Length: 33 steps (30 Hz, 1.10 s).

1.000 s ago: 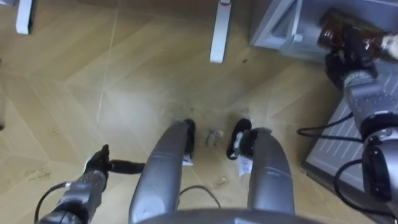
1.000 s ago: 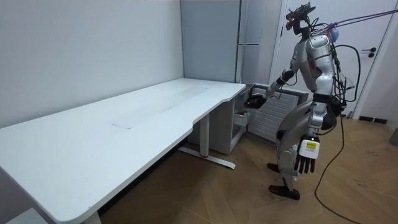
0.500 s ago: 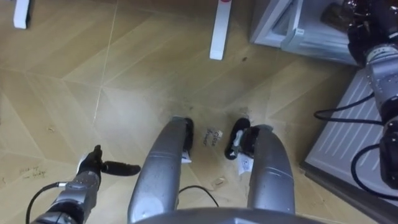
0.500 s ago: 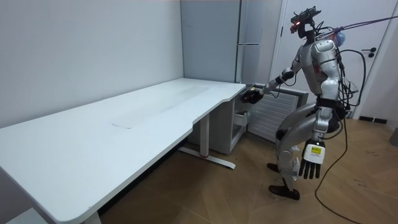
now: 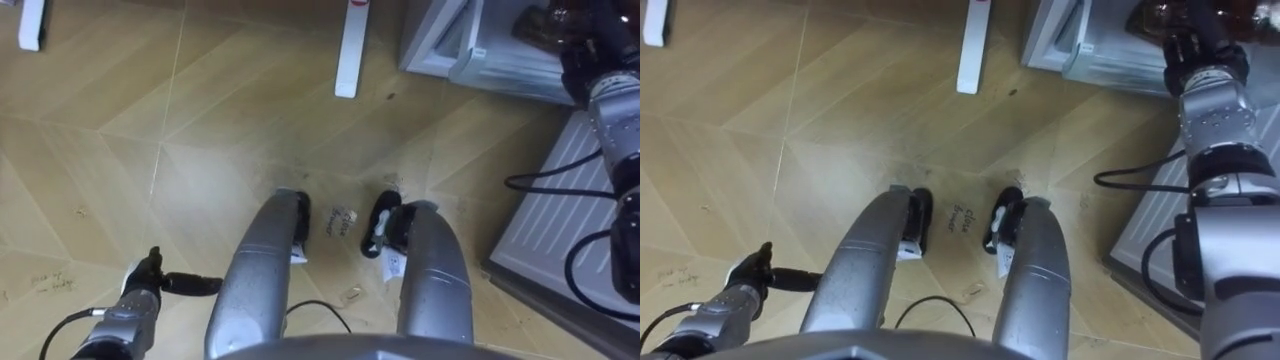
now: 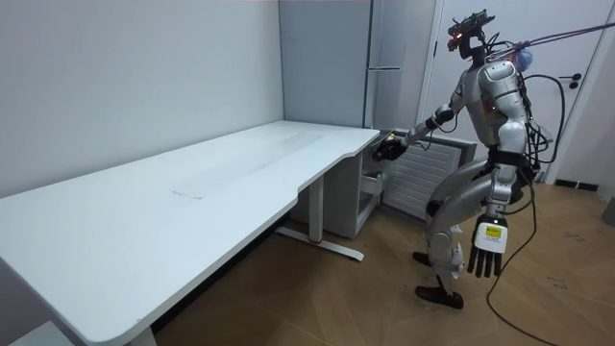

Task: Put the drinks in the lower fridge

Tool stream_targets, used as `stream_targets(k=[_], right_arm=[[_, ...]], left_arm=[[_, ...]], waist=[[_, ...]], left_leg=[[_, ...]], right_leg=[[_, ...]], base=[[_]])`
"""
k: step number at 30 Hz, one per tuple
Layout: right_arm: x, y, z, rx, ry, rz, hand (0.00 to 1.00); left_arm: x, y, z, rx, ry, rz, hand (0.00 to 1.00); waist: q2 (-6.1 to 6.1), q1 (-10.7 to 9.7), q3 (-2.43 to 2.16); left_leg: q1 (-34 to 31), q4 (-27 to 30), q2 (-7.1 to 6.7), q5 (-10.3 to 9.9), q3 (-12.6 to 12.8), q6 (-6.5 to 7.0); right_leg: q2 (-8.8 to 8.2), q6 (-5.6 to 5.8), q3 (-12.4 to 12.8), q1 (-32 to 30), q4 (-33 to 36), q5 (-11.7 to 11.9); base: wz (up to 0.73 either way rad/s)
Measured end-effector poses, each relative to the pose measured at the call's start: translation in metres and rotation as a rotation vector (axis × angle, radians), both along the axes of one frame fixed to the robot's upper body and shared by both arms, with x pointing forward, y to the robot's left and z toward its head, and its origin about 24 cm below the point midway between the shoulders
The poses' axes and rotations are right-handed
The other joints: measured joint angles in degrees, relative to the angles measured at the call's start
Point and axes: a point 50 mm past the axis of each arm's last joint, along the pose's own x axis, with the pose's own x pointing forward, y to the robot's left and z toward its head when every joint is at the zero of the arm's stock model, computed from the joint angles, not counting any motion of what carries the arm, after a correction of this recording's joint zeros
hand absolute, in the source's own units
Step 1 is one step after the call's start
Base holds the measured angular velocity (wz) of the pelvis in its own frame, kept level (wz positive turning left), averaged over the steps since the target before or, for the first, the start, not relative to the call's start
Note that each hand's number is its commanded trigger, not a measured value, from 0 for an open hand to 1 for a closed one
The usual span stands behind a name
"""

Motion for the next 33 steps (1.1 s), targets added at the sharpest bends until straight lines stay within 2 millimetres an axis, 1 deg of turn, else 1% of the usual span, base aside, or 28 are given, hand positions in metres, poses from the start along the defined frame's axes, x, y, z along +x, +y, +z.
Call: stream_targets(k=[3, 6, 8, 11, 15, 17, 27, 33], right_arm=[[-0.001, -0.001, -0.002, 0.017, 0.011, -0.015, 0.0], [-0.001, 0.0, -0.003, 0.037, 0.013, -0.01, 0.0], [-0.001, -0.002, 0.001, 0.028, -0.003, -0.017, 0.0], [-0.001, -0.005, 0.003, 0.018, -0.01, -0.027, 0.0], [-0.003, -0.005, 0.0, 0.012, 0.01, -0.027, 0.0], [-0.004, -0.003, -0.003, -0.002, 0.029, -0.015, 0.0], [-0.008, -0.005, -0.009, -0.006, 0.058, -0.022, 0.0], [-0.019, -0.007, -0.024, 0.003, 0.101, -0.033, 0.0]], left_arm=[[-0.003, -0.002, -0.001, -0.002, 0.009, -0.015, 0.0], [-0.004, -0.004, -0.002, -0.003, 0.013, -0.026, 0.0], [-0.004, -0.005, -0.002, -0.002, 0.014, -0.036, 0.0], [-0.004, -0.005, -0.002, 0.001, 0.012, -0.034, 0.0], [-0.003, -0.005, -0.002, -0.006, 0.008, -0.023, 0.0], [-0.003, -0.004, -0.001, -0.004, 0.006, -0.024, 0.0], [-0.002, -0.007, -0.002, -0.026, 0.005, -0.053, 0.0], [-0.006, -0.006, -0.003, -0.048, 0.02, -0.04, 0.0]], waist=[[0.02, -0.17, -0.02], [-0.04, -0.1, -0.06], [-0.04, -0.06, -0.06], [-0.13, -0.05, -0.12], [-0.12, -0.01, -0.12], [-0.12, 0.06, -0.12], [-0.24, 0.05, -0.05], [-0.33, 0.29, 0.02]], left_leg=[[0.89, -1.56, -0.03, 0.62, 0.1, -0.06], [2.37, -4.36, 0.21, 1.74, 0.14, -0.18], [3.4, -6.33, 0.21, 2.45, 0.41, -0.11], [4.66, -8.11, 0.34, 2.94, 0.62, -0.03], [6.21, -9.67, 0.45, 3.27, 0.89, 0.28], [7.05, -10.46, 0.99, 3.3, 0.89, 0.29], [8.76, -12.04, 0.95, 3.51, 1.16, 0.45], [12.81, -15.11, 0.86, 3.99, 1.15, 0.4]], right_leg=[[-0.06, -0.1, -0.32, 0.83, -1.42, 0.59], [0.25, -0.09, -0.53, 2.31, -4.46, 1.85], [0.45, -0.02, -0.51, 3.26, -6.3, 2.65], [1.04, 0.03, -0.47, 4.44, -8.2, 3.37], [1.4, -0.01, -0.33, 5.91, -9.81, 3.94], [1.95, -0.16, -0.43, 7.12, -11.47, 4.6], [2.07, 0.11, -0.38, 8.74, -13.07, 4.93], [2.36, 0.45, -0.57, 12.65, -15.78, 5.23]], base=[[0.0], [-0.04], [-0.04], [-0.05], [-0.06], [-0.1], [-0.01], [0.0]])
